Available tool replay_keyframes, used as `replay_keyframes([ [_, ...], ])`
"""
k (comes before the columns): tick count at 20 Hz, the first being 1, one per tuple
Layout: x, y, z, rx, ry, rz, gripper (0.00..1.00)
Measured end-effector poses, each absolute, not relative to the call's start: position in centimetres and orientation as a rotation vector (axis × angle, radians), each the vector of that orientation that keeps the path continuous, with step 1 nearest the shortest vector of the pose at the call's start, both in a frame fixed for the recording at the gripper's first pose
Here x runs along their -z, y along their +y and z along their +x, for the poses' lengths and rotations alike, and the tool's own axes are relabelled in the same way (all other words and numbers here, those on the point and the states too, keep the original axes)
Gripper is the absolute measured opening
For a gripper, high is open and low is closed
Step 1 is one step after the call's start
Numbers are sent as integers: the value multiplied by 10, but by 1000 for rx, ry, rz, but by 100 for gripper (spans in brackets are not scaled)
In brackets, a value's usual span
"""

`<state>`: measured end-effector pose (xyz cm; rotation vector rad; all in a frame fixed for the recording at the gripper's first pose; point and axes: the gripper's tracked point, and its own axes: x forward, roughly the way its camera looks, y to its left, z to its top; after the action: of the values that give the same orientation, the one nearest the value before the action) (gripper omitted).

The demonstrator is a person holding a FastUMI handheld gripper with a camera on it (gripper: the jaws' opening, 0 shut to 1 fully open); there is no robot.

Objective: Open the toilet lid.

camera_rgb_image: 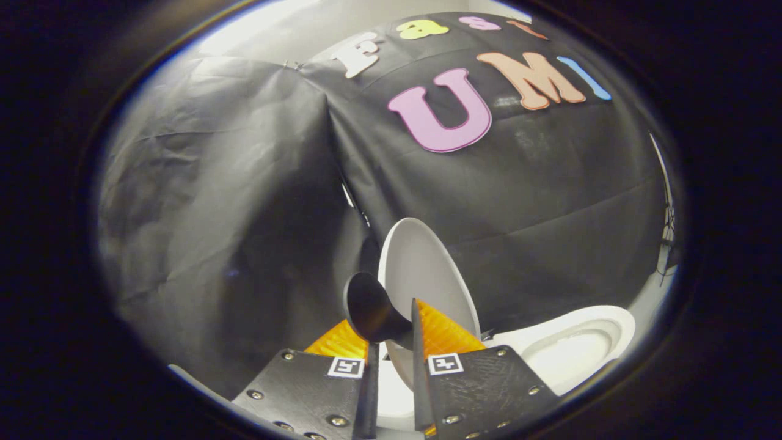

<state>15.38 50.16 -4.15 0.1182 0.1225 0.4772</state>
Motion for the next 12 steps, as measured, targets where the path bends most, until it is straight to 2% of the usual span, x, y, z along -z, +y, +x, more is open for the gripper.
replay_keyframes([
  [12,58,530,153,-524,168,-69,24],
])
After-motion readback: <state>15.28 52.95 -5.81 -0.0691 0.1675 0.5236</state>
